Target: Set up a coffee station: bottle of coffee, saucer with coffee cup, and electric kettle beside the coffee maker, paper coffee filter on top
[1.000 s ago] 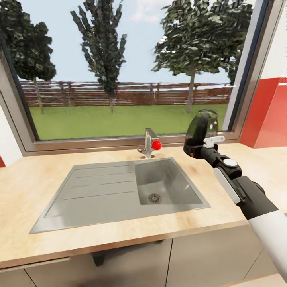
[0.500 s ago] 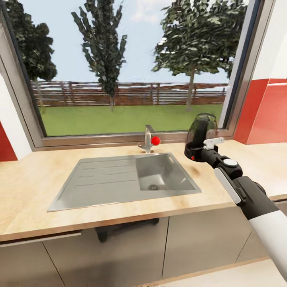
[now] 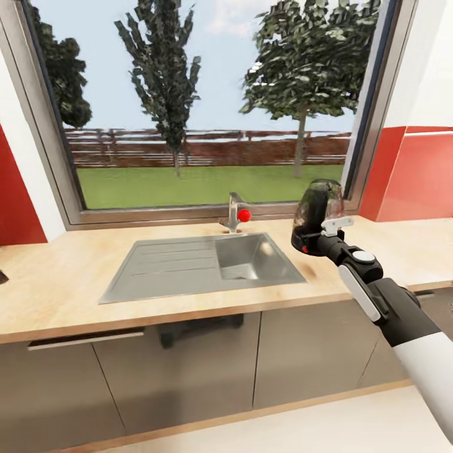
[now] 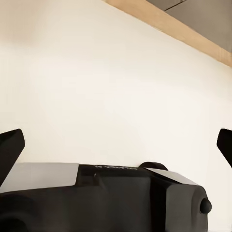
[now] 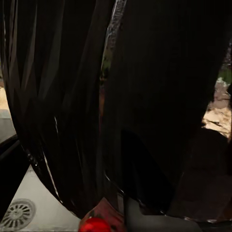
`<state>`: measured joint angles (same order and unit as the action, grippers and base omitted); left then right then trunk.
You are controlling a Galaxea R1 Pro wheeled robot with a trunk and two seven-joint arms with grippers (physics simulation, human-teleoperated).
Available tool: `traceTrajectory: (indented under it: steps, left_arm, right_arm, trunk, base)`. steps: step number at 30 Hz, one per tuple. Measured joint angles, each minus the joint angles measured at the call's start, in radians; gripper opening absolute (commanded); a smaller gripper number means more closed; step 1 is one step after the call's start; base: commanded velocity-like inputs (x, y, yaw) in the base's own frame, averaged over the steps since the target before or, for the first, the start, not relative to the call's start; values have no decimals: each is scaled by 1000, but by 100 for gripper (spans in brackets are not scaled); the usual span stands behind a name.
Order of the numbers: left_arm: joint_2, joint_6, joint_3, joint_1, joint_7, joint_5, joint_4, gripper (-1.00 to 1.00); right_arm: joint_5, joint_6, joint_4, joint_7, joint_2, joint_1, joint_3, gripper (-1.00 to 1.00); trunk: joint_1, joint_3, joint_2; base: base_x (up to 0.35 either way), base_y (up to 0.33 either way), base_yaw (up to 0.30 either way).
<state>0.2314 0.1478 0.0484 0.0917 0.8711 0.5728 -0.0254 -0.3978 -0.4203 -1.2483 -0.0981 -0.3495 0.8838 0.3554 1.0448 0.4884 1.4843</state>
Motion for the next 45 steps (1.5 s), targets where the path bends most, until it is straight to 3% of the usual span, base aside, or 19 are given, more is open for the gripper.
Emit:
traceTrajectory:
  steps: [26, 45]
  left_arm:
    - [0, -2, -1, 0, -1, 0, 0, 100]
    - [0, -2, -1, 0, 0, 0, 0, 100]
  right_arm:
    - [1, 0, 0, 0, 0, 0, 0, -100]
    - [0, 1, 0, 0, 0, 0, 0, -100]
  trunk:
    - [-1, 0, 0]
    - [-1, 0, 0]
  base:
    - [-36, 0, 244]
    - [18, 147, 177]
